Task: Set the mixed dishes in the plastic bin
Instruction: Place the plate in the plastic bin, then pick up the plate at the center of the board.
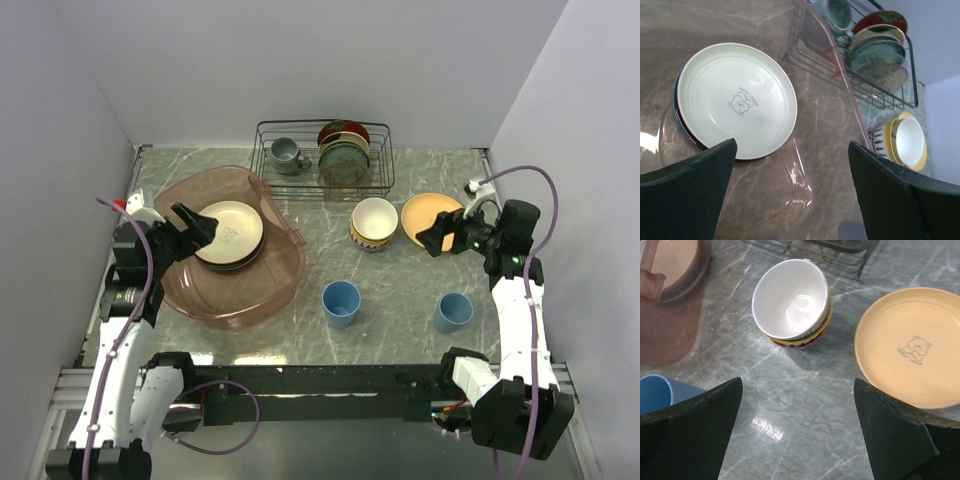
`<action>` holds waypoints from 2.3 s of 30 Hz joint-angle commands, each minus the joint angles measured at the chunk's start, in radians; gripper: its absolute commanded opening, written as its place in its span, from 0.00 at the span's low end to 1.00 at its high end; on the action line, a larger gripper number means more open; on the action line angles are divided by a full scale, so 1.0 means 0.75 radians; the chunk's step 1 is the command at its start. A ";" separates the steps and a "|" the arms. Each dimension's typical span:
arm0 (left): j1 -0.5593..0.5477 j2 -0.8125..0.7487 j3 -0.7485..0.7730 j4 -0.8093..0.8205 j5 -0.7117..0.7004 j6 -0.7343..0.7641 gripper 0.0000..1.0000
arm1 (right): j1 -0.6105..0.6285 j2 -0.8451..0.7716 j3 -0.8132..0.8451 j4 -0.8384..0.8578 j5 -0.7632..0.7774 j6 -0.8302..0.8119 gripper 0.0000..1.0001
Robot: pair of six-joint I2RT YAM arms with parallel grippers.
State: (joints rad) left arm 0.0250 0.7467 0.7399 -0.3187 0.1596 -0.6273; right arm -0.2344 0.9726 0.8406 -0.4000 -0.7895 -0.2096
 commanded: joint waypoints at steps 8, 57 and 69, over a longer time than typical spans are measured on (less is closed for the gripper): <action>0.006 -0.106 -0.066 0.141 0.174 0.206 0.99 | -0.145 -0.057 -0.045 0.128 -0.056 0.050 1.00; 0.008 -0.110 -0.056 0.155 0.096 0.348 0.99 | -0.221 0.848 0.372 0.022 0.578 0.269 0.97; 0.006 -0.098 -0.054 0.159 0.106 0.350 0.99 | -0.238 1.059 0.481 -0.003 0.664 0.343 0.81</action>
State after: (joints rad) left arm 0.0250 0.6765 0.6735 -0.2230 0.2379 -0.3820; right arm -0.4004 1.7363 1.1324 -0.3965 -0.3229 0.0193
